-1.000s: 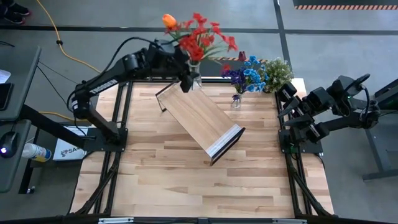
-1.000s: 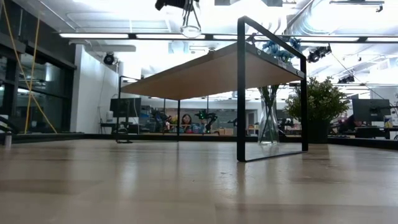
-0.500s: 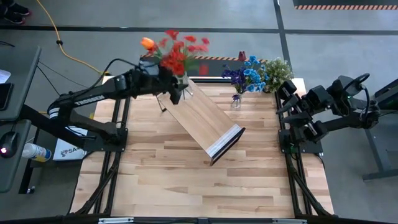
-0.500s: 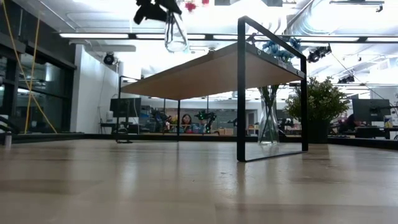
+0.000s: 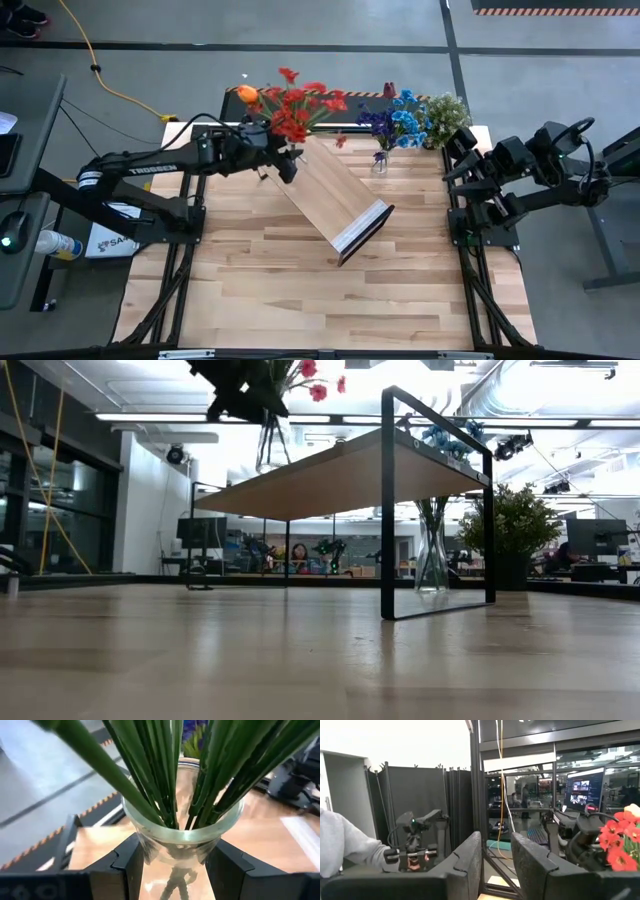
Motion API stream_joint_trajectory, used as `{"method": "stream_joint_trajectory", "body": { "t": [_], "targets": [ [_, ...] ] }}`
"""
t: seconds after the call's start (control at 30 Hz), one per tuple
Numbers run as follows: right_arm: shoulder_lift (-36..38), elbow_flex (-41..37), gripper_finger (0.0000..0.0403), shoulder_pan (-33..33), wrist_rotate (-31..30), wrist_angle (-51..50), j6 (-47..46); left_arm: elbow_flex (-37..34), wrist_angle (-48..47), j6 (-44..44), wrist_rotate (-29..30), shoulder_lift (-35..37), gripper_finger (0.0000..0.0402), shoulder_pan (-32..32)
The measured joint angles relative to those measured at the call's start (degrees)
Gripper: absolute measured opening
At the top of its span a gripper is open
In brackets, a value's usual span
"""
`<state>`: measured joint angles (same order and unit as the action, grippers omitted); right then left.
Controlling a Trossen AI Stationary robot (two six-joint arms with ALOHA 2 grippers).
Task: Pick and place flowers into a vace then onto a shelf
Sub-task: Put the bottom transparent vase on the shelf
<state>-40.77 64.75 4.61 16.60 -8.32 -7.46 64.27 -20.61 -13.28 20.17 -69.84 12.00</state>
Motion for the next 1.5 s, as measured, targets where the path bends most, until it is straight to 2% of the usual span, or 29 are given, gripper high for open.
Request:
{"method": "stream_joint_trajectory", "body": {
  "t": [0.43, 0.77, 1.0, 1.5],
  "targets": [
    [0.0, 0.0, 0.0099, 0.0, 0.0, 0.0, 0.0, -0.7, 0.5, 4.0, 6.3, 0.0, 0.0205, 0.0],
    [0.0, 0.0, 0.0098, 0.0, 0.0, 0.0, -0.1, -6.8, 7.6, 3.7, 7.2, 1.1, 0.0205, 0.7],
    [0.0, 0.0, 0.0098, 0.0, 0.0, 0.0, -0.1, -9.2, 7.6, 2.5, 5.3, 3.0, 0.0205, 3.5],
    [0.0, 0.0, 0.0098, 0.0, 0.0, 0.0, -0.1, -13.3, 12.0, 2.5, 5.1, 3.3, 0.0205, 3.4]
  ]
}}
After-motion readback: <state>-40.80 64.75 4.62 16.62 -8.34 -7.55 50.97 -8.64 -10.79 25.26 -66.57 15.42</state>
